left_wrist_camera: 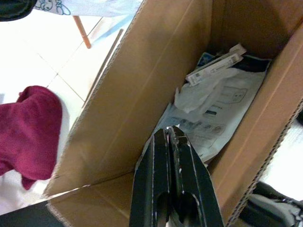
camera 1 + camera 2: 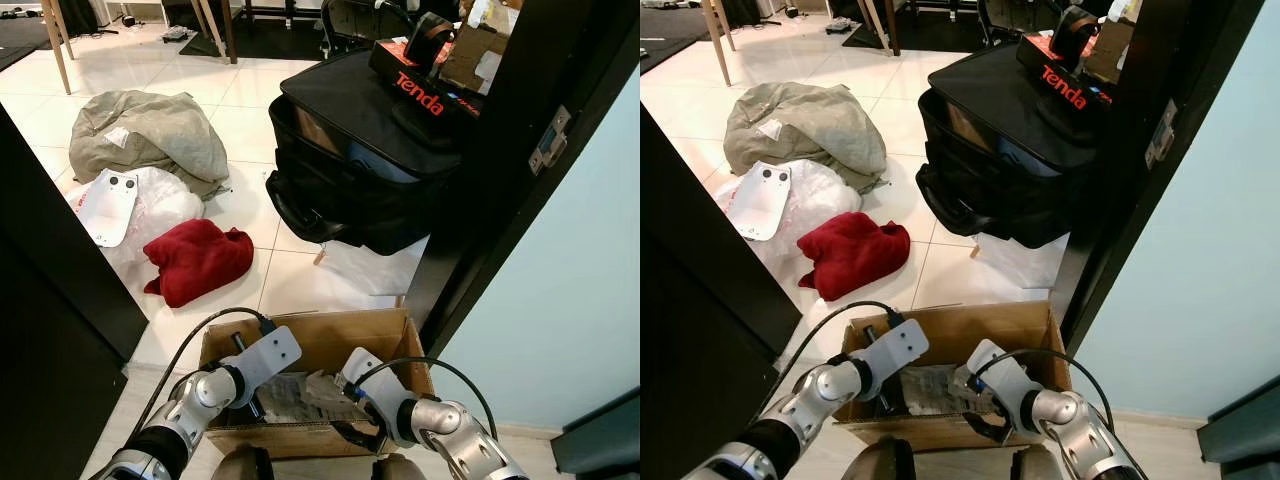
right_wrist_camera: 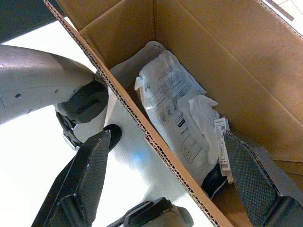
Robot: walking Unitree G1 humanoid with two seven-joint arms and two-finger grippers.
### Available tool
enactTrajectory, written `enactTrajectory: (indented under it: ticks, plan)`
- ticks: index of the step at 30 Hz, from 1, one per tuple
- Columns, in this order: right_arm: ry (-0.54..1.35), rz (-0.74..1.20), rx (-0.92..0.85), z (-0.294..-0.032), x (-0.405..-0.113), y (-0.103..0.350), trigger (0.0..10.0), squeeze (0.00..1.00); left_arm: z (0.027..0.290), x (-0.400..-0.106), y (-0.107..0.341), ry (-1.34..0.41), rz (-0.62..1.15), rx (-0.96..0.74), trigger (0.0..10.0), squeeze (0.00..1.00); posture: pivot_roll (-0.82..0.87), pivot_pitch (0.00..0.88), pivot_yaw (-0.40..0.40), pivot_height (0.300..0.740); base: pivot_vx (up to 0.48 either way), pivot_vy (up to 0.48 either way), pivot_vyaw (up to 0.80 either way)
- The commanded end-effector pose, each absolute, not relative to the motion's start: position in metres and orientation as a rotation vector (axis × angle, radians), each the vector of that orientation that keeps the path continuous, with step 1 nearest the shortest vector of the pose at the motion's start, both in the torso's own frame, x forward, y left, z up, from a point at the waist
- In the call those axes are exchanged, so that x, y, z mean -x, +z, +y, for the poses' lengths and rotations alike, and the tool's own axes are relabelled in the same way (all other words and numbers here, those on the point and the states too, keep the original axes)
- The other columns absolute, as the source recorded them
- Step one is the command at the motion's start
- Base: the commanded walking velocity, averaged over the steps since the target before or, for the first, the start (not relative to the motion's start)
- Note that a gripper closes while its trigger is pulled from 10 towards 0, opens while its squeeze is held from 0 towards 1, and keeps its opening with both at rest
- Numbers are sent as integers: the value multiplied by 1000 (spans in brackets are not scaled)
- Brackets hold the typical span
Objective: Clean up the room
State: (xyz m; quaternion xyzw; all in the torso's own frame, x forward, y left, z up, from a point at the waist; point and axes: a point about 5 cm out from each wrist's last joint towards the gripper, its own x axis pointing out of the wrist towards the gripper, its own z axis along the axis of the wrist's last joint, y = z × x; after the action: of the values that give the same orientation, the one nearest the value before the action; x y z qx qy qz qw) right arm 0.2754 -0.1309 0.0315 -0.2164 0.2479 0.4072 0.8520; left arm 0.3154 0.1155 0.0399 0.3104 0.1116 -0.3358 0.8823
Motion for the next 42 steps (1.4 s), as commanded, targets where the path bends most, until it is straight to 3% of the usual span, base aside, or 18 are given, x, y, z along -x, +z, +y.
enactTrajectory:
  ticks: [1, 2, 3, 4, 9, 10, 12, 13, 26, 29, 32, 35, 42]
  plan:
    - [859, 525, 438, -132, -271, 29, 10000, 0, 116, -314, 36, -693, 251, -625, 10000, 0, -48, 214, 33, 627, 0, 0, 0]
    - [858, 525, 438, -133, -271, 29, 10000, 0, 116, -314, 36, -693, 251, -619, 10000, 67, -44, 210, 33, 627, 0, 0, 0]
    - [858, 525, 438, -133, -271, 29, 10000, 0, 116, -314, 36, -693, 251, -619, 10000, 67, -44, 210, 33, 627, 0, 0, 0]
    - [857, 524, 440, -133, -272, 29, 10000, 0, 115, -314, 36, -693, 253, -605, 10000, 1000, -43, 209, 33, 627, 0, 0, 0]
    - [857, 522, 441, -132, -272, 30, 10000, 0, 116, -315, 37, -682, 252, -593, 10000, 1000, -39, 205, 32, 627, 0, 0, 0]
    - [858, 522, 442, -132, -273, 30, 10000, 0, 116, -316, 37, -673, 250, -590, 10000, 408, -37, 201, 32, 627, 0, 0, 0]
    - [858, 522, 442, -132, -273, 30, 10000, 0, 116, -316, 37, -673, 250, -590, 10000, 408, -37, 201, 32, 627, 0, 0, 0]
    - [859, 521, 443, -131, -273, 30, 10000, 0, 117, -317, 38, -667, 247, -577, 10000, 0, -37, 201, 32, 627, 0, 0, 0]
    - [828, 507, 452, -132, -279, 33, 10000, 0, 124, -325, 47, -555, 231, -451, 10000, 0, -31, 174, 40, 627, 0, 0, 0]
    - [645, 471, 368, -136, -287, 34, 10000, 0, 143, -327, 48, -355, 258, -256, 10000, 0, -12, 133, 39, 627, 0, 0, 0]
    - [645, 471, 368, -136, -287, 34, 10000, 0, 143, -327, 48, -355, 258, -256, 10000, 0, -12, 133, 39, 627, 0, 0, 0]
    - [351, 429, 149, -139, -291, 33, 10000, 0, 165, -305, 36, -127, 275, -102, 10000, 0, 17, 104, 26, 627, 0, 0, 0]
    - [274, 415, 72, -138, -290, 32, 10000, 0, 160, -292, 33, -93, 259, -74, 10000, 0, 29, 91, 18, 632, 0, 0, 0]
